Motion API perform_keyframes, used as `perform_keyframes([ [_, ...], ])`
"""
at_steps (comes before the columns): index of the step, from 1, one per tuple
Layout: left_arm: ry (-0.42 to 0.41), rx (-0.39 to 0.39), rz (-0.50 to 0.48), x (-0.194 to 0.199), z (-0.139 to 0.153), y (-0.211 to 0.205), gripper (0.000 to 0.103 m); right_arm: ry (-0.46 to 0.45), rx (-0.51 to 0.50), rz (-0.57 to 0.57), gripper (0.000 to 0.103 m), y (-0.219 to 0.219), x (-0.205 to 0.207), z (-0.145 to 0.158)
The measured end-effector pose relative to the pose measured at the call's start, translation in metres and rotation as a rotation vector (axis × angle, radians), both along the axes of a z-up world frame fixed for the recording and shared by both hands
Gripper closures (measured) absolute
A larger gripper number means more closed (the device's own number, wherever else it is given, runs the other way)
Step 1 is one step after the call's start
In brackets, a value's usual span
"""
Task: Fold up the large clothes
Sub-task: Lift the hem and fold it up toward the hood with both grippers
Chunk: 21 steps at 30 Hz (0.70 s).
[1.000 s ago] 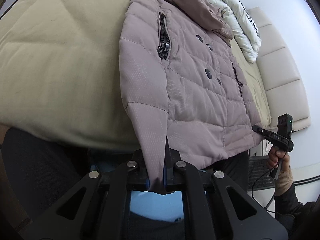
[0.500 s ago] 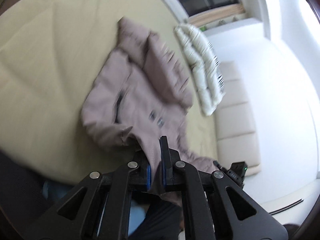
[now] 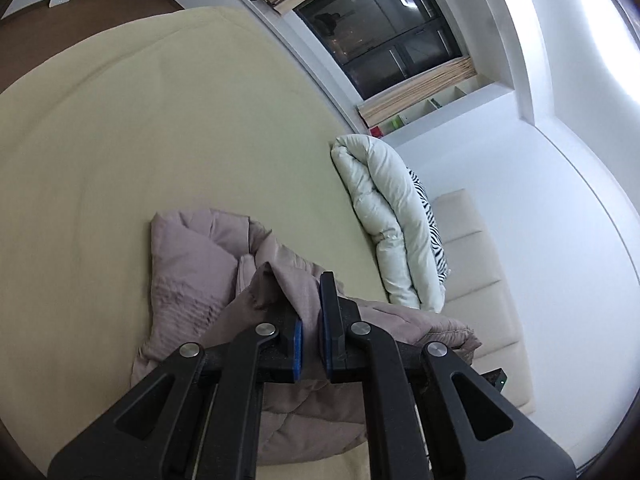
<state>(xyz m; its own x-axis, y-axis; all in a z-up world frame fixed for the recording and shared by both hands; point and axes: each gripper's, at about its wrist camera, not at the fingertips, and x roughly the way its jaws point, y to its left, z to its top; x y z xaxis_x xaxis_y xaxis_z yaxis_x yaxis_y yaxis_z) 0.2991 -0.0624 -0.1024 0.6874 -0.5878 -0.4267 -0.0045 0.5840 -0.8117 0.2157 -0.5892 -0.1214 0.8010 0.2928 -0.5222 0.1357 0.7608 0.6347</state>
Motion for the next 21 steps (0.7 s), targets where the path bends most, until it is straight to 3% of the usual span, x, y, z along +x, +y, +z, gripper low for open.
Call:
perform_keyframes([
  [6,0.086,0.091,0.035,0.083,-0.058,-0.010,0.097,0.154,0.027,-0.058,0.095,-0.019,0.083,-0.071],
  [9,0.180,0.136,0.043,0.113,-0.103,-0.017,0.096,0.254,0.020,-0.057,0.084,-0.012,0.108,-0.114],
  [12,0.208,0.134,0.054,0.118,-0.126,-0.020,0.095,0.219,0.046,-0.072,0.073,-0.010,0.110,-0.127],
  [14,0.194,0.096,0.085,0.107,-0.123,-0.011,0.094,0.158,0.098,-0.070,0.047,-0.013,0.102,-0.121],
  [16,0.158,0.091,0.139,0.091,-0.112,-0.002,0.094,0.123,0.120,-0.081,0.029,-0.016,0.091,-0.110],
  [19,0.063,0.152,0.194,0.068,-0.073,0.003,0.094,0.092,0.095,-0.118,0.002,-0.015,0.073,-0.089],
  [21,-0.017,0.252,0.174,0.050,-0.040,-0.016,0.094,0.077,0.000,-0.103,0.002,0.000,0.062,-0.070],
])
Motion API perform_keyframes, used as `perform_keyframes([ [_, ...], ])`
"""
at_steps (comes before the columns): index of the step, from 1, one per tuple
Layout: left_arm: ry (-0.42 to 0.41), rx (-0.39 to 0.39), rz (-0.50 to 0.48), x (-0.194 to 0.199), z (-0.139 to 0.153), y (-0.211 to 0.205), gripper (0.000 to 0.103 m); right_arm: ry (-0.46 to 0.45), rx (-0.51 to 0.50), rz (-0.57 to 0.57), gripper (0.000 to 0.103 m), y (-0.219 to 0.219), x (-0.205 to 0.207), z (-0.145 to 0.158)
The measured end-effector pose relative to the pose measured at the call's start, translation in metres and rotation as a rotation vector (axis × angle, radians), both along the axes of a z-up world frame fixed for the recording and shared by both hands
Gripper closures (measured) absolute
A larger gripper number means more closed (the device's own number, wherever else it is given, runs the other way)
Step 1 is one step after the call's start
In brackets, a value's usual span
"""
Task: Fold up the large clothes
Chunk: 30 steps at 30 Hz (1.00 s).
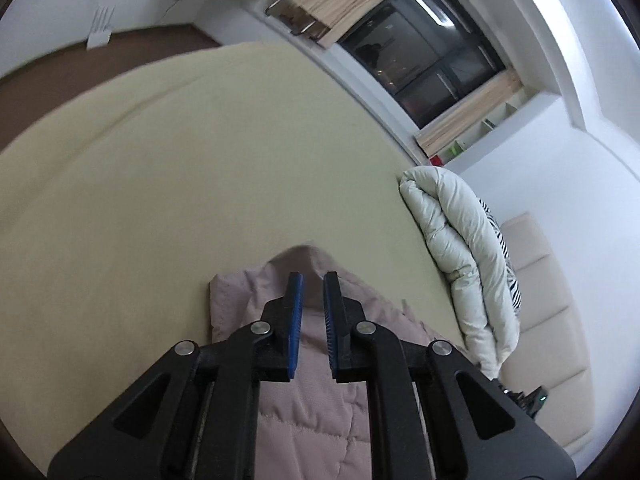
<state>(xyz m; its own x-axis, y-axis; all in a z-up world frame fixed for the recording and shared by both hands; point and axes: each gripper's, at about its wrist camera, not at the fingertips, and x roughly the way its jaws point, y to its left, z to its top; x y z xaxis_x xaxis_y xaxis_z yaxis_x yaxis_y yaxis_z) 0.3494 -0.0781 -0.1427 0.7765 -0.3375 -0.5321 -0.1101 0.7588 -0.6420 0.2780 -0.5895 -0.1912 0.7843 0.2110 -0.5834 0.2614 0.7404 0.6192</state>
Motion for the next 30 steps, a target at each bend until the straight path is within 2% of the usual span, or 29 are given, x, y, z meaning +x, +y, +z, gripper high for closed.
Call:
perform_keyframes([
  [2,-0.053,0.159,-0.098,-0.013,0.026,-0.042,0.094,0.013,-0.116,0.073,0.012,0.030,-0.008,0.018],
  [4,-0.076,0.283,-0.179,-0.015,0.031,-0.085,0.094,0.022,-0.215,0.158,0.019,0.068,-0.010,0.028],
  [5,-0.073,0.340,-0.215,-0.014,0.028,-0.109,0.094,0.039,-0.276,0.225,0.028,0.093,-0.006,0.030],
  [8,-0.049,0.493,-0.328,-0.011,0.002,-0.171,0.094,0.081,-0.433,0.356,0.041,0.151,0.011,0.024],
  [11,-0.019,0.629,-0.378,-0.003,-0.034,-0.210,0.094,0.128,-0.520,0.412,0.043,0.180,0.037,0.004],
  [13,0.004,0.700,-0.380,0.019,-0.059,-0.223,0.093,0.160,-0.556,0.389,0.043,0.180,0.058,-0.009],
  [16,0.005,0.755,-0.365,0.046,-0.073,-0.234,0.093,0.193,-0.517,0.339,0.043,0.160,0.086,-0.025],
  [19,0.043,0.760,-0.358,0.076,-0.084,-0.228,0.093,0.228,-0.492,0.322,0.043,0.148,0.112,-0.039],
  [25,0.111,0.721,-0.351,0.106,-0.108,-0.210,0.093,0.233,-0.518,0.290,0.040,0.145,0.137,-0.060],
  [30,0.102,0.687,-0.351,0.109,-0.123,-0.200,0.093,0.203,-0.504,0.282,0.039,0.142,0.139,-0.072],
])
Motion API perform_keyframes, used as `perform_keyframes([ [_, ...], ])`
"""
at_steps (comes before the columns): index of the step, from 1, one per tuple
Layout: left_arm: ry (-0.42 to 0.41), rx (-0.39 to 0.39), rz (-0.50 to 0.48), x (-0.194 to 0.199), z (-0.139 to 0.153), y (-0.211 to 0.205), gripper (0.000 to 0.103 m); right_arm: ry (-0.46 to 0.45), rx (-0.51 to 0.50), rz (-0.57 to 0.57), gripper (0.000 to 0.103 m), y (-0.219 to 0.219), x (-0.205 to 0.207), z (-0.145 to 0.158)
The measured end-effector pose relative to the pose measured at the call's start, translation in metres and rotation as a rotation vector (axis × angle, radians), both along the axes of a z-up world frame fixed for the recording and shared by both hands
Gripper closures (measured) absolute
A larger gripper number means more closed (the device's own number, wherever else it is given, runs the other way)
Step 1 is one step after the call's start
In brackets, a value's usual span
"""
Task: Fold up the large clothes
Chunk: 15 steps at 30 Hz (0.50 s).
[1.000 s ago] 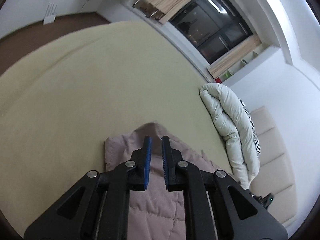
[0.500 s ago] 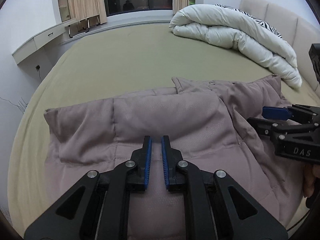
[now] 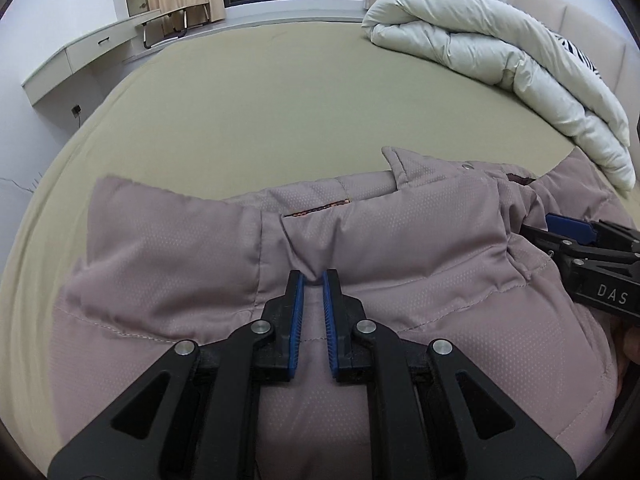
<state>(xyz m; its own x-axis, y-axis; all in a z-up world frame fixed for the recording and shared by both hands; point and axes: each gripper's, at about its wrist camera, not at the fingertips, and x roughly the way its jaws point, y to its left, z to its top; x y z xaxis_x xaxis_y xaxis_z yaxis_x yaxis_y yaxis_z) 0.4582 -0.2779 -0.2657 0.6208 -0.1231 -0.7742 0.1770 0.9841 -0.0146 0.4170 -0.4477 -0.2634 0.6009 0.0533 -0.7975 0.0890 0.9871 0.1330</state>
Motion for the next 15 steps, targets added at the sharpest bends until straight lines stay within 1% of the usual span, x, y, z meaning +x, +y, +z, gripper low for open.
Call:
perform_keyframes([
  [2,-0.007,-0.031,0.003,0.002,-0.007,0.005,0.093,-0.014,0.014,0.002,0.038,-0.002,-0.001,-0.004],
  [5,-0.014,-0.053,0.003,0.002,-0.016,0.010,0.093,-0.037,0.022,0.000,0.038,-0.003,-0.001,-0.008],
  [9,-0.026,-0.057,0.003,-0.002,-0.024,0.019,0.093,-0.070,0.010,-0.007,0.038,0.000,-0.003,-0.013],
  [15,-0.045,-0.052,0.007,0.001,-0.034,0.019,0.094,-0.111,0.013,-0.016,0.037,0.001,-0.005,-0.018],
])
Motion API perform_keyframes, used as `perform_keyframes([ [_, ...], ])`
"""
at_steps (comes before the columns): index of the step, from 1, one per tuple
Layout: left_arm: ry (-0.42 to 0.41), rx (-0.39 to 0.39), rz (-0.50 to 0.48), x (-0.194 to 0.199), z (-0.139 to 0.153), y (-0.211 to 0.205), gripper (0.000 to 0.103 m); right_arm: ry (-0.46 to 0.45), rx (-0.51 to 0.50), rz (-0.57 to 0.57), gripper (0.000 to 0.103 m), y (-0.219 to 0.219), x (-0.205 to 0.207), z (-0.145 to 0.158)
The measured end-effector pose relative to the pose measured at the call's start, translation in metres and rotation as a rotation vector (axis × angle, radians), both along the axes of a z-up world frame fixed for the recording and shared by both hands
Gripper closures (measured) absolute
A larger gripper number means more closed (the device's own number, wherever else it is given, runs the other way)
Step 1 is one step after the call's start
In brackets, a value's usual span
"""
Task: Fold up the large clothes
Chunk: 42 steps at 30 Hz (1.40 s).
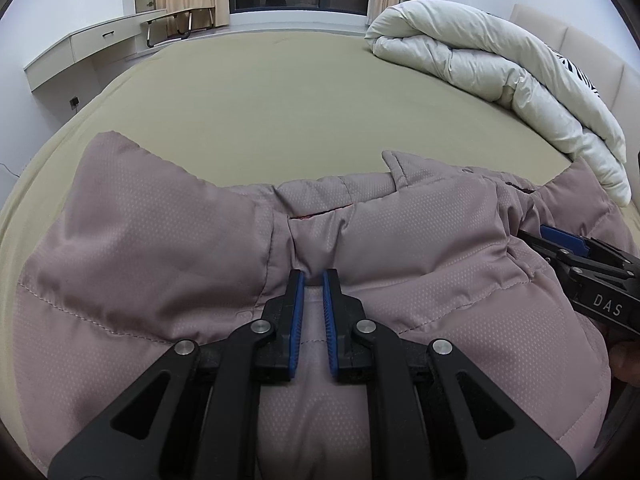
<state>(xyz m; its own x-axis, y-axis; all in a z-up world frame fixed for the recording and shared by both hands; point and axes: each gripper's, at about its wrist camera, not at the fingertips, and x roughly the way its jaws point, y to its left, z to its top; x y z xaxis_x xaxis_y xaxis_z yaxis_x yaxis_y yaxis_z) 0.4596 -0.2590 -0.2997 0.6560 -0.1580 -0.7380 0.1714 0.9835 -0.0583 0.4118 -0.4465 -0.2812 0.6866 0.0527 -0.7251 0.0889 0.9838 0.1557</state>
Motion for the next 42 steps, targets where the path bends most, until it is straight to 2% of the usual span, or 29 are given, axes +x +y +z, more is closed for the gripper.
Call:
perform_keyframes([
  [6,-0.003,0.016,0.002,0.002,-0.002,-0.001,0.094,-0.025,-0.024,-0.013,0.037,0.005,-0.003,0.001],
  [9,0.035,0.008,-0.002,-0.003,0.014,0.002,0.093,-0.011,0.011,-0.006,0.036,0.000,-0.005,0.011],
  [11,0.047,0.016,0.008,-0.020,0.032,0.003,0.093,0.028,0.014,-0.010,0.030,-0.002,-0.015,0.025],
  [12,0.032,0.013,0.008,-0.034,0.044,0.003,0.093,0.015,0.019,-0.025,0.028,-0.003,-0.030,0.039],
  [13,-0.001,0.000,0.009,-0.052,0.056,0.002,0.093,-0.026,0.024,-0.028,0.024,-0.004,-0.045,0.051],
  [14,-0.040,-0.018,0.002,-0.071,0.066,0.000,0.093,-0.080,0.025,-0.031,0.013,-0.006,-0.064,0.064],
  [15,-0.066,-0.030,-0.010,-0.086,0.072,-0.005,0.093,-0.132,0.010,-0.045,0.007,-0.008,-0.083,0.074],
  [16,-0.073,-0.033,-0.032,-0.096,0.073,-0.013,0.093,-0.170,-0.025,-0.076,0.001,-0.012,-0.101,0.081],
  [17,-0.061,-0.023,-0.055,-0.101,0.069,-0.022,0.093,-0.178,-0.066,-0.109,0.000,-0.017,-0.114,0.082],
  [18,-0.048,-0.003,-0.072,-0.102,0.062,-0.030,0.093,-0.155,-0.087,-0.128,0.000,-0.024,-0.118,0.079],
  [20,-0.032,0.029,-0.065,-0.099,0.046,-0.038,0.093,-0.025,-0.062,-0.163,0.005,-0.043,-0.118,0.055],
  [22,-0.009,-0.026,-0.058,-0.092,0.036,-0.030,0.093,0.041,-0.098,-0.169,0.007,-0.053,-0.116,0.035],
  [24,0.003,-0.038,-0.068,-0.083,0.031,-0.031,0.093,0.007,-0.123,-0.152,0.005,-0.056,-0.119,0.025],
  [27,-0.016,0.008,-0.082,-0.078,0.019,-0.040,0.093,0.001,-0.118,-0.173,0.000,-0.059,-0.113,0.011],
  [36,-0.024,-0.084,-0.069,-0.059,-0.005,-0.037,0.094,-0.036,-0.117,-0.179,0.000,-0.059,-0.108,-0.007],
  [40,0.056,-0.153,-0.057,-0.059,0.018,-0.020,0.093,0.001,-0.121,-0.175,0.000,-0.057,-0.106,0.002],
  [42,0.044,-0.166,-0.008,-0.077,0.038,-0.001,0.093,0.031,-0.115,-0.186,0.003,-0.057,-0.110,0.017],
])
